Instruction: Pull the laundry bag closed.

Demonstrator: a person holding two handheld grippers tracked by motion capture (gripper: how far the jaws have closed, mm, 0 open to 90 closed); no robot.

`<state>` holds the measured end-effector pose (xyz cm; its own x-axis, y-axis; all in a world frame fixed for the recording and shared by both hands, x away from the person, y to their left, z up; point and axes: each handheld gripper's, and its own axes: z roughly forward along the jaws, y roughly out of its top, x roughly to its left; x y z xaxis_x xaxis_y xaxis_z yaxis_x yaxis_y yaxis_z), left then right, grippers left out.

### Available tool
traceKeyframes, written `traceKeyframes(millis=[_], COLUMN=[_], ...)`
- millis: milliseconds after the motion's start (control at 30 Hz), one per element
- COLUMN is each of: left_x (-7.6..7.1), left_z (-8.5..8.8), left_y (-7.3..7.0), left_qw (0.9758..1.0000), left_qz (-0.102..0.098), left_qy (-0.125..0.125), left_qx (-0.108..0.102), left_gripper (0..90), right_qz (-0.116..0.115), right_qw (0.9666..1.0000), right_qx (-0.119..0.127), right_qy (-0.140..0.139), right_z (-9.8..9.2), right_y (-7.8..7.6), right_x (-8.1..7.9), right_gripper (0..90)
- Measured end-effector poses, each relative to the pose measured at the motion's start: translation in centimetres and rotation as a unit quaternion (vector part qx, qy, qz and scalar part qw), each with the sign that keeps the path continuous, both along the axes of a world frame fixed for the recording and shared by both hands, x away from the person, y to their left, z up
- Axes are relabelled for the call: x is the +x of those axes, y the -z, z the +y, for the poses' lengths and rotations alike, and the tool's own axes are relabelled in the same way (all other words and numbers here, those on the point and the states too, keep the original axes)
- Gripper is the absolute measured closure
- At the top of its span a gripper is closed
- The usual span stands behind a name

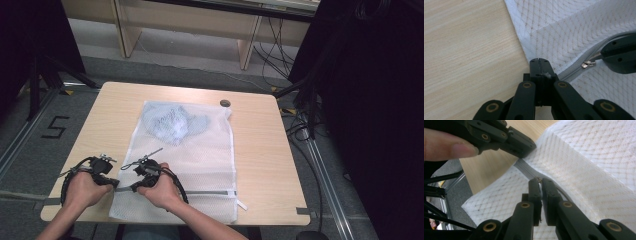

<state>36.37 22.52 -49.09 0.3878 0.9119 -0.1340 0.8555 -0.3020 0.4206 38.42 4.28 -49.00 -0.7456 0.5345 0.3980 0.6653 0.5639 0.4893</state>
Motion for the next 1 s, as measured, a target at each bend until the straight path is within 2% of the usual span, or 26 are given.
traceKeyframes(millis=[33, 67, 133, 167, 200, 267, 300, 333, 367, 433, 500, 533, 567, 600, 633, 700, 733, 767, 800, 833, 933, 1000], left_x=[0.0, 0.0, 0.3, 0.2, 0.0, 0.1, 0.1, 0.2, 0.2, 0.1, 0.2, 0.0, 0.2, 0.2, 0.2, 0.1, 0.2, 0.0, 0.0, 0.0, 0.0, 0.0], left_z=[0.0, 0.1, 0.4, 0.4, 0.2, 0.2, 0.2, 0.3, 0.3, 0.3, 0.3, 0.2, 0.4, 0.4, 0.4, 0.3, 0.3, 0.1, 0.1, 0.1, 0.0, 0.1], left_y=[0.0, -0.1, -0.2, -0.2, -0.1, -0.1, -0.1, -0.2, -0.2, -0.2, -0.2, -0.1, -0.2, -0.2, -0.2, -0.2, -0.2, -0.1, -0.1, -0.1, 0.0, -0.1], left_qw=[1.0, 0.9999, 0.9995, 0.9996, 0.9999, 0.9999, 0.9999, 0.9998, 0.9997, 0.9998, 0.9998, 1.0, 0.9996, 0.9996, 0.9997, 0.9998, 0.9998, 1.0, 0.9999, 0.9999, 1.0, 0.9999], left_qz=[-0.001, 0.005, -0.001, 0.0, 0.005, 0.005, 0.004, 0.004, 0.003, 0.004, 0.004, 0.005, 0.001, 0.001, 0.002, 0.004, 0.003, 0.005, 0.004, 0.004, 0.001, 0.005], left_qy=[-0.003, 0.009, 0.029, 0.026, 0.009, 0.013, 0.013, 0.019, 0.022, 0.019, 0.019, 0.008, 0.026, 0.026, 0.024, 0.018, 0.02, 0.007, 0.009, 0.009, 0.0, 0.009], left_qx=[-0.001, 0.004, 0.015, 0.013, 0.003, 0.006, 0.006, 0.009, 0.011, 0.009, 0.009, 0.002, 0.012, 0.012, 0.011, 0.008, 0.009, 0.001, 0.003, 0.003, -0.001, 0.003], left_gripper=[90.0, 90.0, 90.0, 90.0, 90.0, 90.0, 90.0, 90.0, 90.0, 90.0, 90.0, 90.0, 90.0, 90.0, 90.0, 90.0, 90.0, 90.0, 90.0, 90.0, 90.0, 90.0], right_qz=[-0.001, 0.001, -0.001, -0.006, 0.004, -0.012, -0.003, -0.005, 0.002, -0.004, -0.001, 0.002, -0.001, -0.001, -0.011, -0.012, -0.006, -0.005, 0.001, -0.009, -0.009, 0.008], right_qw=[1.0, 1.0, 1.0, 1.0, 1.0, 0.9999, 1.0, 1.0, 1.0, 1.0, 1.0, 1.0, 1.0, 1.0, 0.9999, 0.9999, 0.9999, 0.9999, 0.9998, 0.9999, 0.9999, 0.9999], right_qx=[-0.001, -0.002, -0.001, 0.0, 0.0, -0.001, -0.001, -0.002, -0.002, -0.005, -0.001, 0.0, 0.001, 0.001, 0.001, -0.001, -0.005, -0.006, -0.005, -0.006, -0.006, -0.004], right_qy=[0.001, 0.005, 0.002, -0.002, 0.006, 0.003, 0.009, -0.002, 0.006, 0.004, 0.0, 0.007, 0.003, 0.003, -0.006, 0.003, 0.01, 0.013, 0.017, 0.009, 0.007, 0.012], right_z=[-0.1, -0.1, -0.3, -0.4, -0.4, -0.5, -0.6, -0.7, -0.7, -0.8, -0.9, -0.9, -1.0, -1.0, -1.1, -1.2, -1.2, -1.2, -1.2, -1.4, -1.6, -1.6], right_y=[0.0, -0.1, -0.1, -0.1, -0.1, -0.1, -0.2, -0.1, -0.1, -0.1, -0.2, -0.2, -0.2, -0.2, -0.2, -0.2, -0.3, -0.4, -0.4, -0.3, -0.5, -0.6], right_x=[0.0, 0.0, 0.1, 0.1, 0.0, 0.1, 0.0, 0.1, 0.0, 0.0, 0.0, 0.0, 0.0, 0.0, 0.2, 0.0, -0.1, -0.1, -0.2, 0.0, 0.0, -0.2], right_gripper=[87.0, 87.0, 87.0, 87.0, 87.0, 87.0, 87.0, 87.0, 87.0, 87.0, 86.9, 86.9, 87.0, 87.0, 87.0, 87.0, 87.0, 87.0, 86.9, 87.0, 87.0, 87.0])
